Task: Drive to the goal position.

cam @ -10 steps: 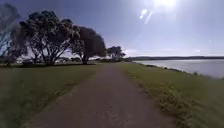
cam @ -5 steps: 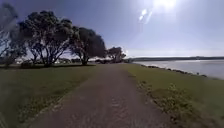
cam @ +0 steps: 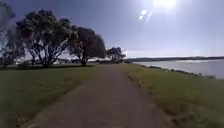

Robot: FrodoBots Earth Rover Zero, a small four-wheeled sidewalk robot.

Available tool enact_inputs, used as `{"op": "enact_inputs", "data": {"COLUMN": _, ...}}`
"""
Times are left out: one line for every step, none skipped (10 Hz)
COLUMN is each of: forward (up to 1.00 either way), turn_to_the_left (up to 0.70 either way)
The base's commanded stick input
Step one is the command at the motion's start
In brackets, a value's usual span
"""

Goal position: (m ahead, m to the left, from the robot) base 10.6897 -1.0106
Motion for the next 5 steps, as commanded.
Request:
{"op": "enact_inputs", "data": {"forward": 1.00, "turn_to_the_left": 0.00}}
{"op": "enact_inputs", "data": {"forward": 1.00, "turn_to_the_left": 0.00}}
{"op": "enact_inputs", "data": {"forward": 1.00, "turn_to_the_left": 0.00}}
{"op": "enact_inputs", "data": {"forward": 1.00, "turn_to_the_left": 0.00}}
{"op": "enact_inputs", "data": {"forward": 1.00, "turn_to_the_left": 0.00}}
